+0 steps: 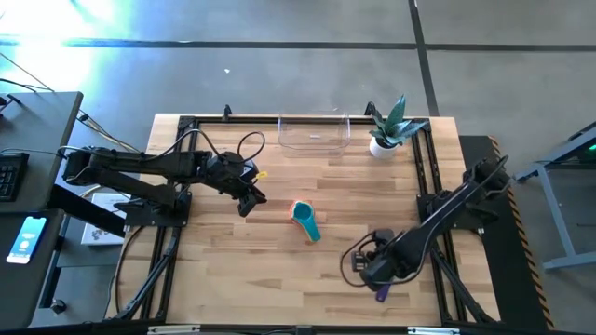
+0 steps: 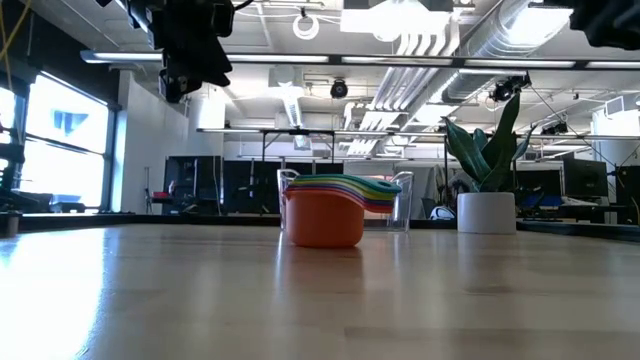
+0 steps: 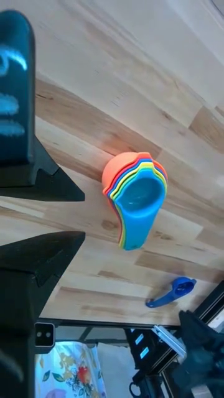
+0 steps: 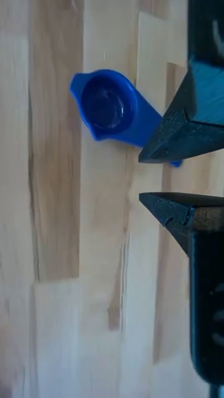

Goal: Nest measuring cups in basket
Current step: Stack the purple measuring on the top of the light blue measuring cup

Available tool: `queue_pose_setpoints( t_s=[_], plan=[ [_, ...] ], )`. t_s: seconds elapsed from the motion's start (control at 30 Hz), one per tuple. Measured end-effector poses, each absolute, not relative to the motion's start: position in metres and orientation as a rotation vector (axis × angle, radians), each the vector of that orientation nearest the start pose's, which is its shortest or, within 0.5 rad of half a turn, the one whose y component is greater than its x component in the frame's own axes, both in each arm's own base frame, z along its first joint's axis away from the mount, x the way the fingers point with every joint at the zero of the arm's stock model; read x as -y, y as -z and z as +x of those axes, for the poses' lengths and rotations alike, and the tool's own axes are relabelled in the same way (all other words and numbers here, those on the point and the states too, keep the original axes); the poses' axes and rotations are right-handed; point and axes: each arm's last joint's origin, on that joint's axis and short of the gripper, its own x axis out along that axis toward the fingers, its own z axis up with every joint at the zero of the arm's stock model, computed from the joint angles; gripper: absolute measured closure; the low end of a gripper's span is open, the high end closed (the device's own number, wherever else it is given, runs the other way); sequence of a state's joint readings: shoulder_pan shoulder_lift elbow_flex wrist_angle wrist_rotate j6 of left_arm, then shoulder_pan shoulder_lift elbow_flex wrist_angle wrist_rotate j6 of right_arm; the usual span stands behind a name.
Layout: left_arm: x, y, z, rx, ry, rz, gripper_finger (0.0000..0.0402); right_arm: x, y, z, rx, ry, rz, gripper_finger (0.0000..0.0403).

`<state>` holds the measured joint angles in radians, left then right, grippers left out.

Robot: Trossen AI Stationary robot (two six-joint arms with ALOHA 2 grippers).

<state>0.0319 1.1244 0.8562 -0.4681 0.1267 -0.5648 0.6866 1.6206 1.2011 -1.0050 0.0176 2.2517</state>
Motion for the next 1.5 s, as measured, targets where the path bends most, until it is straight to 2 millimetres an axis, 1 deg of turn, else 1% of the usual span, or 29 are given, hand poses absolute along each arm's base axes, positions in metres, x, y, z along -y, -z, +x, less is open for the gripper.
queue_pose_setpoints(
  t_s=[0.3,0.67,1.0,1.2,1.37,1.43,1.5],
  plan=[
    [-0.004,-0.270,0.230,-0.738,-0.131,-0.600,0.0323,-0.197,-0.201,0.234,-1.254,1.147,1.248,0.0325],
    [-0.004,-0.270,0.230,-0.737,-0.131,-0.600,0.0323,-0.202,-0.179,0.237,-1.319,1.229,1.192,0.0325],
    [-0.004,-0.270,0.230,-0.734,-0.140,-0.597,0.0323,-0.203,-0.165,0.237,-1.354,1.296,1.145,0.0325],
    [-0.005,-0.270,0.230,-0.725,-0.171,-0.585,0.0323,-0.205,-0.153,0.239,-1.362,1.330,1.109,0.0325],
    [-0.005,-0.270,0.230,-0.725,-0.172,-0.585,0.0323,-0.206,-0.146,0.239,-1.415,1.343,1.083,0.0325],
    [-0.005,-0.270,0.230,-0.725,-0.172,-0.585,0.0323,-0.207,-0.144,0.239,-1.432,1.349,1.079,0.0333],
    [-0.005,-0.270,0.230,-0.725,-0.172,-0.584,0.0323,-0.207,-0.144,0.239,-1.431,1.348,1.079,0.0351]
  ],
)
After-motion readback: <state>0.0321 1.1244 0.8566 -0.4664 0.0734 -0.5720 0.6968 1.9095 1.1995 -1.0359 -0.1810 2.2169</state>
